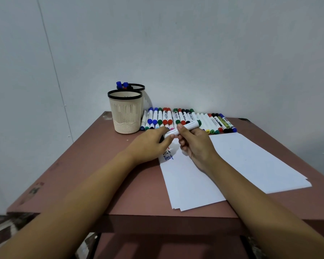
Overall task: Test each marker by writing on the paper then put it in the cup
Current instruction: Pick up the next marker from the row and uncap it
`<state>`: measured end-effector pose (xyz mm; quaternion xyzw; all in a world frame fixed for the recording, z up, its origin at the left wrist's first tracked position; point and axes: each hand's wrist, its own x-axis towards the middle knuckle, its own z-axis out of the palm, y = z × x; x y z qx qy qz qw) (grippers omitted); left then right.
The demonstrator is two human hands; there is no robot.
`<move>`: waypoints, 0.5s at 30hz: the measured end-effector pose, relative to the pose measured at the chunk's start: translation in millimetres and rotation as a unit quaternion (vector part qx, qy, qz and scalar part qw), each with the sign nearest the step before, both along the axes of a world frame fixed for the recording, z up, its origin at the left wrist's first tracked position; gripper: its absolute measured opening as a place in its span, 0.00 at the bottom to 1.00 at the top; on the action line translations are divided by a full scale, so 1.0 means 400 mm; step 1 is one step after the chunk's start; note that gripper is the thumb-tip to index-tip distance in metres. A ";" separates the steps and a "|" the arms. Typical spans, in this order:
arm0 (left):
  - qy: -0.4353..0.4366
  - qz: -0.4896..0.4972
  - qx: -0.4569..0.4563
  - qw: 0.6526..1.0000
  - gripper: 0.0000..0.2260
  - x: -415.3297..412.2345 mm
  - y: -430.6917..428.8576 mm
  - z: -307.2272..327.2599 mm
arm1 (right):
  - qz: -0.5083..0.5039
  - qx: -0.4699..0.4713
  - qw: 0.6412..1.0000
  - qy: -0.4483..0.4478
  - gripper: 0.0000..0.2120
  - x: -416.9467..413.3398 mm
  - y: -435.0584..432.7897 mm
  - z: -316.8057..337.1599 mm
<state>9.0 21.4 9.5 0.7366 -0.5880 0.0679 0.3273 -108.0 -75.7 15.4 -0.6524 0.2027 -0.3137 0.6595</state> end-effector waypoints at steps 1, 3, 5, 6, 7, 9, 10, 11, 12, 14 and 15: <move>0.007 0.000 -0.004 1.000 0.13 -0.001 0.000 0.000 | 0.003 -0.001 1.000 0.001 0.16 0.000 0.001 0.000; 0.014 -0.004 -0.015 1.000 0.15 -0.004 -0.003 0.001 | 0.011 0.004 1.000 -0.002 0.16 -0.001 0.003 0.001; 0.029 -0.011 -0.026 0.999 0.16 -0.004 -0.005 0.001 | 0.018 0.015 1.000 -0.011 0.16 -0.002 0.004 0.004; 0.048 -0.019 -0.033 0.998 0.16 -0.004 -0.005 0.000 | 0.022 0.021 0.999 -0.018 0.15 -0.002 0.005 0.005; 0.071 -0.031 -0.041 0.996 0.15 -0.005 -0.004 0.001 | 0.026 0.025 0.999 -0.025 0.14 -0.002 0.005 0.006; 0.112 -0.056 -0.056 0.991 0.15 -0.006 -0.003 0.002 | 0.033 0.028 0.999 -0.033 0.12 -0.002 0.006 0.005; 0.127 -0.064 -0.061 0.988 0.15 -0.007 -0.002 0.003 | 0.034 0.027 0.998 -0.033 0.12 -0.001 0.006 0.004; 0.139 -0.069 -0.065 0.986 0.15 -0.007 -0.001 0.004 | 0.034 0.026 0.999 -0.032 0.12 0.000 0.006 0.004; 0.148 -0.073 -0.067 0.984 0.15 -0.008 -0.001 0.005 | 0.033 0.025 0.999 -0.031 0.13 0.001 0.005 0.003; 0.160 -0.077 -0.069 0.982 0.16 -0.009 -0.001 0.005 | 0.031 0.027 0.999 -0.032 0.13 0.001 0.003 0.003; 0.164 -0.078 -0.068 0.981 0.16 -0.011 -0.001 0.006 | 0.031 0.027 0.999 -0.032 0.13 0.001 0.002 0.003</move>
